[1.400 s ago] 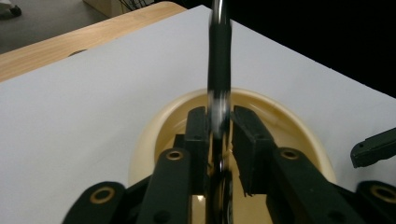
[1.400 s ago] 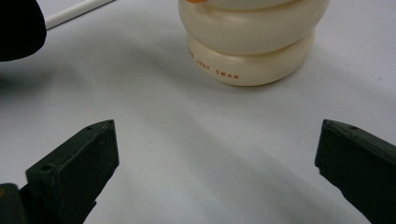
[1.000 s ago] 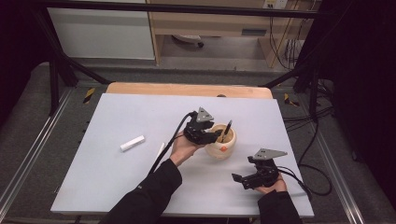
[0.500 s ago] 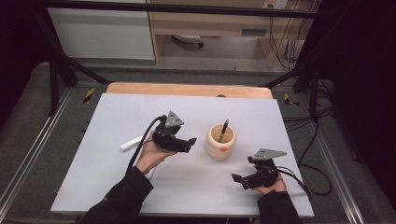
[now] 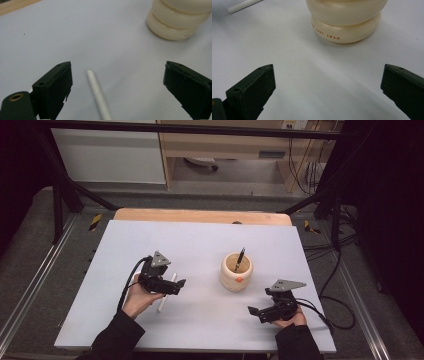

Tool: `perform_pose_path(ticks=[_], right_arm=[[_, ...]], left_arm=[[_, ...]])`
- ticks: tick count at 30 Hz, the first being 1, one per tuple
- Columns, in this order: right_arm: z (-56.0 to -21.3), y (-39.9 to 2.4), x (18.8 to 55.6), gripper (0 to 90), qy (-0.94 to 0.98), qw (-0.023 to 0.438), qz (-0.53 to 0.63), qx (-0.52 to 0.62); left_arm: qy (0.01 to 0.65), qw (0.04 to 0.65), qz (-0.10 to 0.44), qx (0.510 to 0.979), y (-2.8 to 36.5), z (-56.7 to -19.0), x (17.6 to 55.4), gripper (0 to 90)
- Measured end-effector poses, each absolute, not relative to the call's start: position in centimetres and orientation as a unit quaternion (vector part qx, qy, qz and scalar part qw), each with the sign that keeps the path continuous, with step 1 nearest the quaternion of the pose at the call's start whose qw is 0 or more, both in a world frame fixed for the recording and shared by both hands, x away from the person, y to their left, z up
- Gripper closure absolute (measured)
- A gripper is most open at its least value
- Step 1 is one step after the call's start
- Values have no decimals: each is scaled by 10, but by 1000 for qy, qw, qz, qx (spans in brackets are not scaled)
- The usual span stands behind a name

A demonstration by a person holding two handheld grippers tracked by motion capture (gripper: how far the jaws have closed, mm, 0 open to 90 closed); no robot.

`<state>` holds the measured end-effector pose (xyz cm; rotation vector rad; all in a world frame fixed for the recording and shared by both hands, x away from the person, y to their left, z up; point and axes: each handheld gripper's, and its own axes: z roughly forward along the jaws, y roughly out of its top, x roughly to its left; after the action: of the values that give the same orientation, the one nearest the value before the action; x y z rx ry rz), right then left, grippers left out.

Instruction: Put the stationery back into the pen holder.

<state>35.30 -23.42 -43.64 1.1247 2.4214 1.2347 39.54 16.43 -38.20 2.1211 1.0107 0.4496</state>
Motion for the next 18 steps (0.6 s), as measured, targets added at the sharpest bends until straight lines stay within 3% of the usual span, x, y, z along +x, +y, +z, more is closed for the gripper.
perform_pose_path(ticks=[18], right_arm=[[-436,-234,353,4,818,99,419,381]], left_arm=[[428,321,163,829,178,-415,401,101]])
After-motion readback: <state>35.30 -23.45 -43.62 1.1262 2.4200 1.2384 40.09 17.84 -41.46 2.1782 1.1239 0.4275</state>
